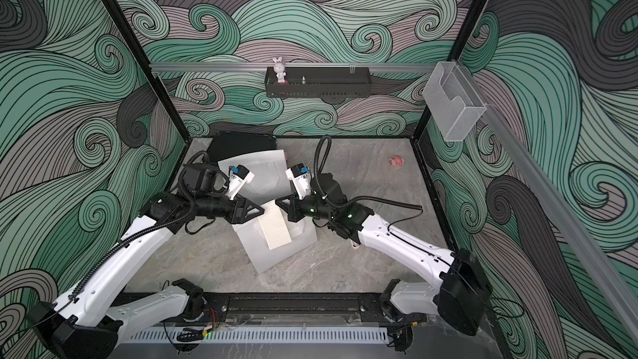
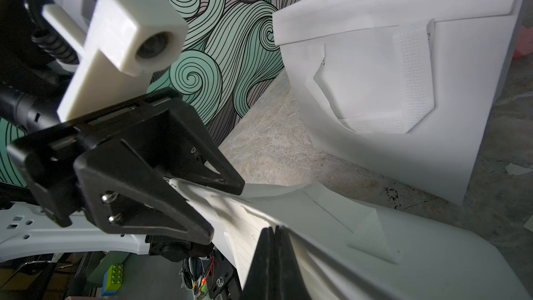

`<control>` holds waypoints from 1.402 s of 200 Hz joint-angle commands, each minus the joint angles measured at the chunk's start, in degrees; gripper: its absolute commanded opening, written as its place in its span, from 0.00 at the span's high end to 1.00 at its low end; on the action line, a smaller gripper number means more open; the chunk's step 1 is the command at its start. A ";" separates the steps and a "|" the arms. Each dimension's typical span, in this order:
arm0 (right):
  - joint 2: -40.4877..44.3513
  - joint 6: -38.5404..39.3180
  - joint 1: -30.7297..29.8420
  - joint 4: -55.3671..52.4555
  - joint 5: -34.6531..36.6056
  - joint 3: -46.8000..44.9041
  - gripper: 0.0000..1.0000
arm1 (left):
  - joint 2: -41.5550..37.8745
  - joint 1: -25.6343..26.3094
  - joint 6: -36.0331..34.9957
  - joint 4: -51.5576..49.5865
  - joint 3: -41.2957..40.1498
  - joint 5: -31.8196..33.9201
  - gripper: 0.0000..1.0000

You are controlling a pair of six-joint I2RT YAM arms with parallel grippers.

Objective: Staple the receipts to the bags
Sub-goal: Hold the receipt from the takeout bag.

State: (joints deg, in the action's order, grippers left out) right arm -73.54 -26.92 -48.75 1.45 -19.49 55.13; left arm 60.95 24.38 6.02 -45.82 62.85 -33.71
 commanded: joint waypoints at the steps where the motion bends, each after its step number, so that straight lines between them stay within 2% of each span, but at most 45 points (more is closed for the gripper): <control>1: -0.38 1.60 -0.28 -1.44 -0.20 -0.06 1.00 | 0.78 0.91 -2.23 -2.74 1.82 1.90 0.61; 43: -0.38 1.83 -0.29 -1.80 -0.11 0.46 1.00 | 1.10 1.71 -2.86 -3.19 2.01 3.41 0.69; 135: 0.06 1.94 -0.30 -2.25 -0.81 2.40 1.00 | 1.45 2.51 -3.12 -3.57 2.36 4.96 0.68; 176: 0.35 1.65 -0.34 -1.80 -1.26 2.65 1.00 | 1.37 2.51 -3.30 -3.84 2.76 5.59 0.66; 197: -0.03 1.57 -0.34 -1.82 -1.83 2.66 1.00 | 1.45 2.51 -3.12 -3.75 2.80 5.68 0.61; 237: -0.55 1.08 -0.64 -0.87 -2.27 2.78 1.00 | 1.54 2.50 -3.03 -3.57 2.89 5.30 0.62; 247: -0.55 1.03 -0.65 -0.83 -2.15 2.81 1.00 | 1.63 2.49 -3.03 -3.51 2.89 5.23 0.63; 262: -0.64 1.16 -0.64 -0.96 -1.69 2.72 1.00 | 1.63 2.58 -3.03 -3.49 2.72 5.06 0.70; 280: -0.73 1.10 -0.64 -1.04 -1.06 2.58 1.00 | 1.63 2.56 -3.10 -3.39 2.54 5.00 0.71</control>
State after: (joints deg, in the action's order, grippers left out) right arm -73.95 -25.74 -49.08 -0.27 -20.99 56.23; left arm 62.19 26.46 3.44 -48.12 63.66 -28.56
